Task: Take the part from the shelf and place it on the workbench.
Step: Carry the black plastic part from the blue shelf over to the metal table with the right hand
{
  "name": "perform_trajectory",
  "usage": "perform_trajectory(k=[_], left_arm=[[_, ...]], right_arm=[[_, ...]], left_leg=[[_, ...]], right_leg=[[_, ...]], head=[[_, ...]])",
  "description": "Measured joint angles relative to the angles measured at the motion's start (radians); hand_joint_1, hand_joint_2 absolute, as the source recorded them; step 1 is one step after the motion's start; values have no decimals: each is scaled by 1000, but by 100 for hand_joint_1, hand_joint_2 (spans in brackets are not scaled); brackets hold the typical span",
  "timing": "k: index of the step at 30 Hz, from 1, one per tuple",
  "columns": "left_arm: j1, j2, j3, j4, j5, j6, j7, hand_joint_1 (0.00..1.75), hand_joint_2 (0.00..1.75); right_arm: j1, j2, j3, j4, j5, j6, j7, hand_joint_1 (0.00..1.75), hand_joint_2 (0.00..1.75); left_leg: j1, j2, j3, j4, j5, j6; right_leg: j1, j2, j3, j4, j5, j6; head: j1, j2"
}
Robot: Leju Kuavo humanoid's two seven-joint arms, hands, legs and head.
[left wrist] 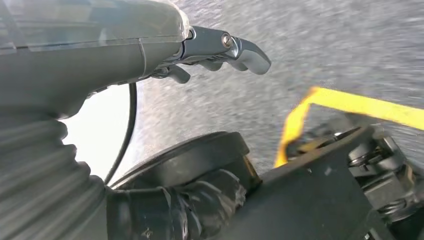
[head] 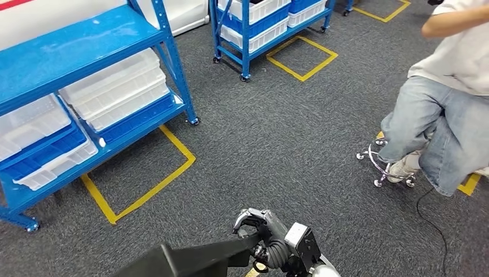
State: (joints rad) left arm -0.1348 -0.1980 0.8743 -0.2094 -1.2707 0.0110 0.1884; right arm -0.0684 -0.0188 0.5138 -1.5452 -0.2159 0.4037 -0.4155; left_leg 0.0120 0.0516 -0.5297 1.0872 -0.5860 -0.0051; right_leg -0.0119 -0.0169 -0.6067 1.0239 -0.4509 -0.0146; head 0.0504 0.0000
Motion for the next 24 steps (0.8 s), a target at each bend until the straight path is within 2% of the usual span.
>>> perform_trajectory(k=[1, 2, 3, 4, 5, 6, 8, 9, 10, 12, 13, 14, 16, 17, 18, 19, 20, 21, 23, 24], left_arm=[[-1, 0, -1, 0, -1, -1, 0, 0, 175], [-4, 0, -2, 0, -1, -2, 0, 0, 175], [-7, 0, -2, 0, -2, -2, 0, 0, 175], [-10, 0, -3, 0, -2, -2, 0, 0, 175], [-11, 0, -3, 0, -3, -2, 0, 0, 175], [-11, 1, -4, 0, -5, -2, 0, 0, 175], [-9, 2, -5, 0, -8, -2, 1, 0, 175], [-8, 3, -6, 0, -10, -2, 1, 0, 175], [-9, 3, -6, 0, -11, -1, 1, 0, 175], [-11, 3, -9, 0, -12, 0, 2, 0, 175], [-12, 3, -10, 0, -13, 0, 2, 0, 175], [-12, 3, -12, 0, -13, 0, 3, 0, 175], [-9, 4, -14, 0, -13, 0, 5, 0, 175], [-8, 5, -14, 0, -13, 0, 6, 0, 175], [-7, 6, -15, 0, -13, 0, 6, 0, 175], [-6, 7, -16, 0, -13, 0, 8, 0, 175], [-6, 7, -17, 0, -13, 0, 8, 0, 175], [-6, 8, -18, 0, -13, 0, 9, 0, 175], [-6, 8, -20, 0, -13, 0, 9, 0, 175], [-5, 9, -20, 0, -13, 0, 10, 0, 175]], right_arm=[[1, 0, -1, -2, 0, 0, -2, 175, 175], [2, 0, -1, -3, 0, 0, -3, 175, 175], [4, 0, -2, -4, 0, 0, -4, 175, 175], [6, 0, -2, -4, 0, 0, -5, 175, 175], [8, 0, -2, -5, 0, 0, -5, 175, 175], [9, 0, -2, -6, 0, 1, -6, 175, 175], [10, 1, -3, -9, 0, 1, -7, 175, 175], [10, 1, -3, -11, 0, 2, -8, 175, 175], [12, 1, -4, -12, 1, 2, -10, 175, 175], [16, 0, -6, -16, 1, 2, -12, 175, 175], [19, 0, -7, -17, 1, 2, -13, 175, 175], [20, 0, -8, -18, 1, 2, -14, 175, 175], [21, 0, -9, -20, 1, 1, -15, 175, 175], [21, 0, -9, -20, 1, 1, -15, 175, 175], [22, 0, -9, -20, 1, 1, -15, 175, 175], [23, 0, -9, -20, 1, 1, -15, 175, 175], [24, -1, -9, -20, 1, 1, -15, 175, 175], [25, -1, -9, -21, 1, 1, -15, 175, 175], [24, -1, -9, -23, 1, 1, -15, 175, 175], [24, 0, -9, -24, 1, 1, -15, 175, 175]], left_leg=[[0, -23, -30, 67, -33, -1], [1, -35, -63, 136, -61, -3], [1, -40, -87, 186, -73, -4], [1, -41, -97, 203, -64, -4], [1, -43, -89, 180, -36, -3], [2, -50, -68, 126, 5, -1], [7, -92, -23, 4, 62, 2], [8, -109, -9, -34, 72, 4], [8, -119, -4, -51, 70, 6], [7, -104, -2, -61, 73, 14], [8, -93, 0, -66, 76, 20], [9, -81, 2, -70, 80, 26], [8, -55, 4, -75, 83, 35], [6, -41, 3, -74, 83, 36], [4, -28, 2, -74, 82, 37], [4, -14, 2, -74, 81, 37], [4, -1, 3, -74, 80, 36], [3, 10, 5, -74, 78, 35], [1, 29, 10, -73, 73, 28], [-2, 36, 12, -72, 70, 24]], right_leg=[[1, 10, -1, -1, 1, -4], [2, 20, -1, 0, 1, -6], [3, 33, -1, 0, 1, -7], [4, 46, 0, 2, 1, -7], [4, 60, 0, 4, 1, -7], [4, 74, 0, 7, 1, -6], [5, 100, -6, 16, 0, -1], [5, 110, -13, 20, 2, 5], [5, 119, -20, 22, 5, 12], [2, 134, -28, 21, 11, 26], [3, 124, -32, 27, 7, 30], [4, 104, -42, 49, -8, 34], [5, 51, -86, 146, -63, 41], [3, 36, -116, 209, -92, 44], [1, 30, -139, 260, -110, 47], [-1, 26, -148, 282, -111, 49], [-2, 22, -137, 268, -95, 49], [-2, 14, -108, 217, -66, 48], [4, -27, -35, 84, -19, 41], [9, -42, -12, 41, -10, 34]], head=[[0, 0], [0, 0], [0, 0], [0, 0], [0, 0], [0, 0], [0, 0], [0, 0], [0, 0], [0, 0], [1, 0], [2, 0], [3, 0], [4, 0], [4, 0], [4, 0], [4, 0], [4, 0], [4, 0], [4, 0]])
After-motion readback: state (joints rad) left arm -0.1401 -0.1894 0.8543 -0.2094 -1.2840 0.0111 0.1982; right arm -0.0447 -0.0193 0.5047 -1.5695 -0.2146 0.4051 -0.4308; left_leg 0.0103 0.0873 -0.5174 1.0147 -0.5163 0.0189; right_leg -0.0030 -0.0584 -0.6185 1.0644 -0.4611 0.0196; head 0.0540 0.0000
